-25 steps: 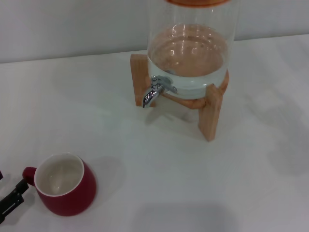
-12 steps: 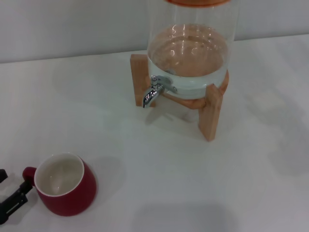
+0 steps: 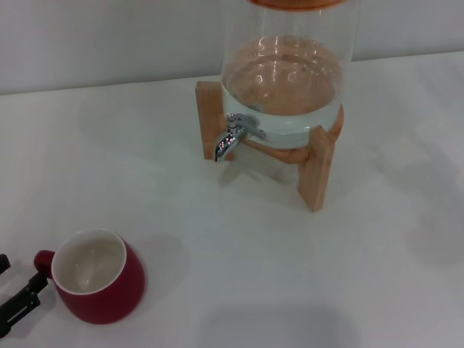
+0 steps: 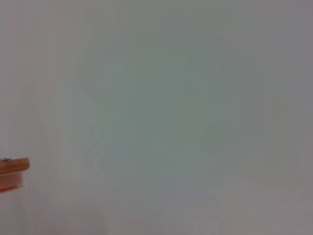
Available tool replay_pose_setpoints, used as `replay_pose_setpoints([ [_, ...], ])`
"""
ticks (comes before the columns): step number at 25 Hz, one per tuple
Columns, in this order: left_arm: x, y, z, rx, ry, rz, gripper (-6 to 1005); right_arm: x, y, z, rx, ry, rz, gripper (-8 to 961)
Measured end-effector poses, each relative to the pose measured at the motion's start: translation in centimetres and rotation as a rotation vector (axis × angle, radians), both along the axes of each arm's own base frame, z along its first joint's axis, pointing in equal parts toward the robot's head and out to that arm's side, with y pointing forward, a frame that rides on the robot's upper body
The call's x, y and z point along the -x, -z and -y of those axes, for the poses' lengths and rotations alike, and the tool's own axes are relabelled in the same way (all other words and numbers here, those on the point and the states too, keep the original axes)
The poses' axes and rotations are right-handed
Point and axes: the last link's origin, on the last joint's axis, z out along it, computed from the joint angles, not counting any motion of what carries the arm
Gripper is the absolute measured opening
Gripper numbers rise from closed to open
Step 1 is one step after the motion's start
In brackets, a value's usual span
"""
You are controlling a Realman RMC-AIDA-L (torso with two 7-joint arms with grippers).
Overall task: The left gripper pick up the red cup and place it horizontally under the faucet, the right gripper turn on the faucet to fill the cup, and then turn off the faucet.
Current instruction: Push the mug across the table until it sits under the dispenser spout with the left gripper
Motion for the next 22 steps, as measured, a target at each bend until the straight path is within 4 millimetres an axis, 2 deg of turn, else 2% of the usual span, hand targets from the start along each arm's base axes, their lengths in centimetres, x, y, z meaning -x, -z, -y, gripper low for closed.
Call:
replay_pose_setpoints([
  [11, 0.0, 0.0, 0.0, 0.001, 0.002, 0.000, 765, 0.1, 0.1, 0.3, 0.006, -0.007, -0.004, 720],
  [22, -0.4, -0.1, -1.2, -0.007, 0.012, -0.010, 765, 0.0, 0.1, 0.4, 0.006, -0.004, -0.006, 720],
])
